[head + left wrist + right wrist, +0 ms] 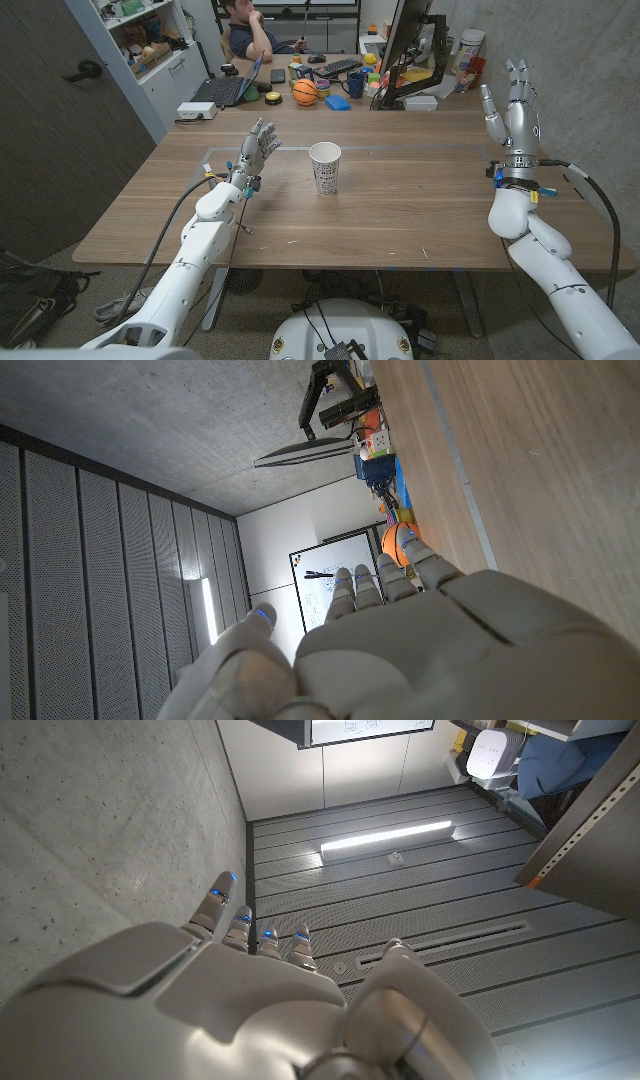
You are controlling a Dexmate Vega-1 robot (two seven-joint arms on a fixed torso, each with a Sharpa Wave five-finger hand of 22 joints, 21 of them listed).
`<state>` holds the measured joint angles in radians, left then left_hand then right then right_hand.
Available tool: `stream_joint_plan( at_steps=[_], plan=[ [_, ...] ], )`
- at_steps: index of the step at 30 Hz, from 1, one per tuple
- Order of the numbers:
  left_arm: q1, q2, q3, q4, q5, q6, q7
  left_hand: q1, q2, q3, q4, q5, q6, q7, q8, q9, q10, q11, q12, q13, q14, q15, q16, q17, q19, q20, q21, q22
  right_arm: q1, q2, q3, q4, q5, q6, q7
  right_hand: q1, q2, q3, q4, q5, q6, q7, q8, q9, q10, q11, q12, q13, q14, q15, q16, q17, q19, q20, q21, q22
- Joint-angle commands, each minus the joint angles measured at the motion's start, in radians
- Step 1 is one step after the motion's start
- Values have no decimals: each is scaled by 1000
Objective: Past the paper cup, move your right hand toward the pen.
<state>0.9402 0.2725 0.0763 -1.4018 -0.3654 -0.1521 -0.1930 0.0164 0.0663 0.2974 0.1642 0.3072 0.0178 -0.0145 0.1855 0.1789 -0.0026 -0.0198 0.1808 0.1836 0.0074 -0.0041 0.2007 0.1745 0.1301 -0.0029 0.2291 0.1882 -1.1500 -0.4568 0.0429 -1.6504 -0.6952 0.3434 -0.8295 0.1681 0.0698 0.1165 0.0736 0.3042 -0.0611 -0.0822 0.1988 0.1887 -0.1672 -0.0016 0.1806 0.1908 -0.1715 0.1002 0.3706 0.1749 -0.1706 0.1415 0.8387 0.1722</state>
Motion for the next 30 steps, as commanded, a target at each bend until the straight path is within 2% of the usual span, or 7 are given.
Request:
stream_joint_plan(
  at_steps=[1, 4, 9, 12, 15, 22, 30],
  plan=[
    [-6, -4, 0, 6, 5, 5, -2, 1, 46, -4, 0, 4, -2, 2, 5, 4, -1, -12, 4, 2, -2, -11, 3, 4, 9, -2, -1, 4, -67, -38, -23, -83, -97, -177, -75, 22, -8, 1, -12, 7, -24, -2, -7, 3, -59, -3, -6, 2, -181, 9, -10, 3, -318, 18, -15, 3],
    [-9, -6, 1, 10, 7, 3, -3, 1, 46, -4, 0, 4, -2, 2, 5, 4, 0, -12, 4, 2, -2, -12, 3, 4, 10, -3, -1, 4, -91, -44, -25, -112, -109, -226, -73, 28, -11, 0, -16, 6, -36, -4, -11, 3, -70, -5, -6, 3, -182, 11, -13, 3, -323, 30, -21, 3],
    [-14, -7, 3, 16, 7, 4, -7, 1, 46, -5, 0, 4, -2, 1, 5, 4, 0, -11, 4, 2, -2, -12, 3, 4, 9, -2, -2, 4, -135, -46, -26, -164, -123, -311, -53, 39, -19, -3, -26, 4, -45, -42, -10, 4, -87, -12, -2, 4, -187, 15, -22, 5, -330, 64, -38, 3],
    [-17, -7, 5, 20, 8, 4, -9, 1, 46, -5, 0, 5, -2, 2, 5, 4, 0, -10, 4, 2, -1, -11, 3, 4, 10, -2, -2, 4, -160, -43, -27, -196, -135, -369, -36, 46, -31, -10, -34, 1, -42, -89, -7, 5, -93, -28, 3, 4, -184, 20, -26, 6, -346, 72, -57, 3],
    [-19, -7, 6, 22, 10, 2, -10, 1, 46, -5, 0, 5, -2, 1, 5, 4, 0, -12, 4, 2, -1, -11, 3, 4, 10, -2, -2, 4, -189, -41, -22, -233, -137, -422, -9, 51, -40, -15, -39, -2, -14, -112, 5, 5, -87, -42, 9, 4, -171, 24, -26, 7, -349, 73, -71, 4],
    [-22, -8, 9, 26, 8, 5, -15, 1, 46, -6, 1, 5, -2, 1, 5, 4, 1, -12, 5, 2, -1, -11, 3, 4, 11, -2, -3, 4, -252, -31, -8, -315, -163, -537, 33, 66, -47, -19, -50, -6, 25, -124, 17, 5, -55, -41, 22, 4, -139, 30, -21, 7, -341, 73, -85, 4],
    [-19, -9, 10, 27, 6, 1, -17, 1, 47, -7, 1, 5, -3, 1, 4, 4, -1, -11, 4, 2, -1, -11, 3, 4, 11, -1, -4, 4, -317, -22, 6, -395, -212, -647, 76, 85, -60, -21, -65, -7, -5, -110, 3, 5, -71, -25, 16, 5, -142, 38, -29, 8, -335, 74, -97, 5]
  ],
)
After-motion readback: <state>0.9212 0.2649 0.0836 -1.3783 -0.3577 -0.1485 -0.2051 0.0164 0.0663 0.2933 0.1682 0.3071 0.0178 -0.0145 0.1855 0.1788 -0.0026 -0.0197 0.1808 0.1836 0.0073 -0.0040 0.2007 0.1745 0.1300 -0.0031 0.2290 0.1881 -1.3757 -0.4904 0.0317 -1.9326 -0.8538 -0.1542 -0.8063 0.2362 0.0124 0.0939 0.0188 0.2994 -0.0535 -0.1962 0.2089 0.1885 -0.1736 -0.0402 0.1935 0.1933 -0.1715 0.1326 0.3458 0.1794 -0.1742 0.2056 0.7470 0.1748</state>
